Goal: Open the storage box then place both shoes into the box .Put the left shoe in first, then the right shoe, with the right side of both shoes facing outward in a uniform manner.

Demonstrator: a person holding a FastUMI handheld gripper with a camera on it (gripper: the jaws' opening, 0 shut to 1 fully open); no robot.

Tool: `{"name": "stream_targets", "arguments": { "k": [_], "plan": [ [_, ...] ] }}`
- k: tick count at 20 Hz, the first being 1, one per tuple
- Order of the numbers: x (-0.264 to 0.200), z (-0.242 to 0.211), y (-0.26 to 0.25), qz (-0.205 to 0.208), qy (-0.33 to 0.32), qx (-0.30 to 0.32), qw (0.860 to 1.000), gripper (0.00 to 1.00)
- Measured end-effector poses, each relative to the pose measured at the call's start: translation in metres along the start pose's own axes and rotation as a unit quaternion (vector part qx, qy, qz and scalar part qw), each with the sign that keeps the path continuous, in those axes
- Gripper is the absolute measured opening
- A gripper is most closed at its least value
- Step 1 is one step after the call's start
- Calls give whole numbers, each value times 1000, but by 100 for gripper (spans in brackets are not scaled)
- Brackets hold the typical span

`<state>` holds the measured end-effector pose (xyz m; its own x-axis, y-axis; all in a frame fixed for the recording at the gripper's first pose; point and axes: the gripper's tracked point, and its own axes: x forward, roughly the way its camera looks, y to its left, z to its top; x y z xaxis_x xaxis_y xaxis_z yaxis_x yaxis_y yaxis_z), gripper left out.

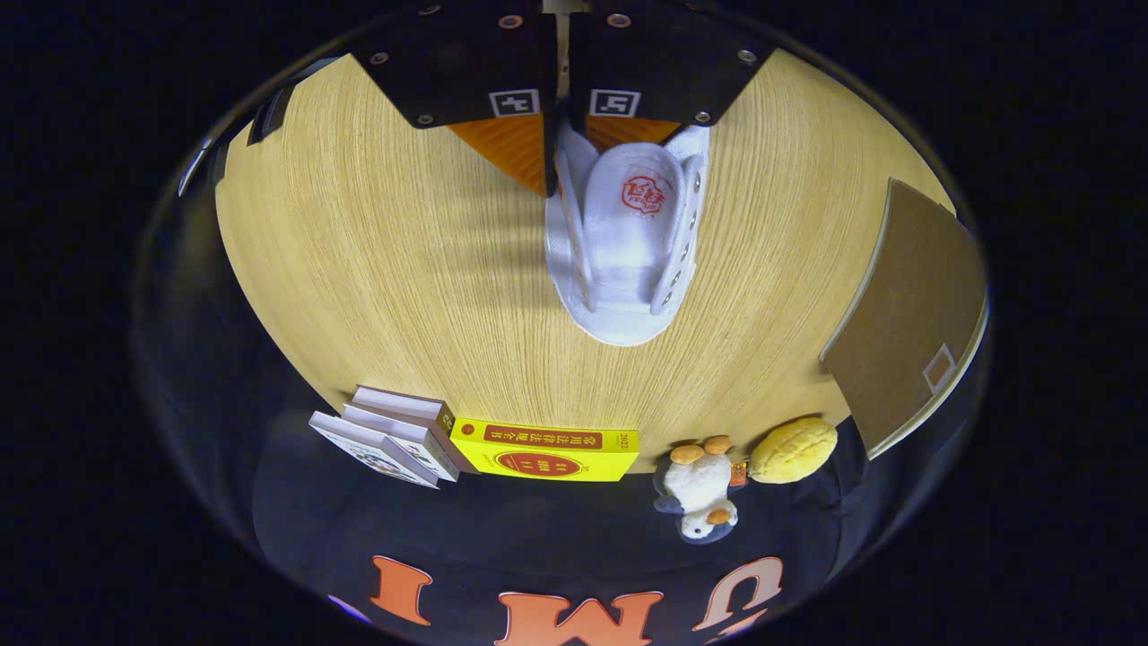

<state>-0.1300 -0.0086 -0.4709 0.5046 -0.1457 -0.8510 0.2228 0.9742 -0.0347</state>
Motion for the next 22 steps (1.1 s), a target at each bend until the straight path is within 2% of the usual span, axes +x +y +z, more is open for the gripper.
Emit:
{"name": "stream_targets", "arguments": {
  "k": [2,5,8,11,13,16,22],
  "plan": [
    [1,-1,-1,-3,13,33,999,3],
    [3,-5,1,7,34,85,996,7],
    [2,-6,0,27,43,102,994,7],
    [0,-5,-3,19,48,126,991,2],
    [-5,-6,-2,10,51,119,992,1],
    [-16,-11,13,30,83,109,990,1],
    [-56,52,29,37,23,101,994,1]
  ]
}}
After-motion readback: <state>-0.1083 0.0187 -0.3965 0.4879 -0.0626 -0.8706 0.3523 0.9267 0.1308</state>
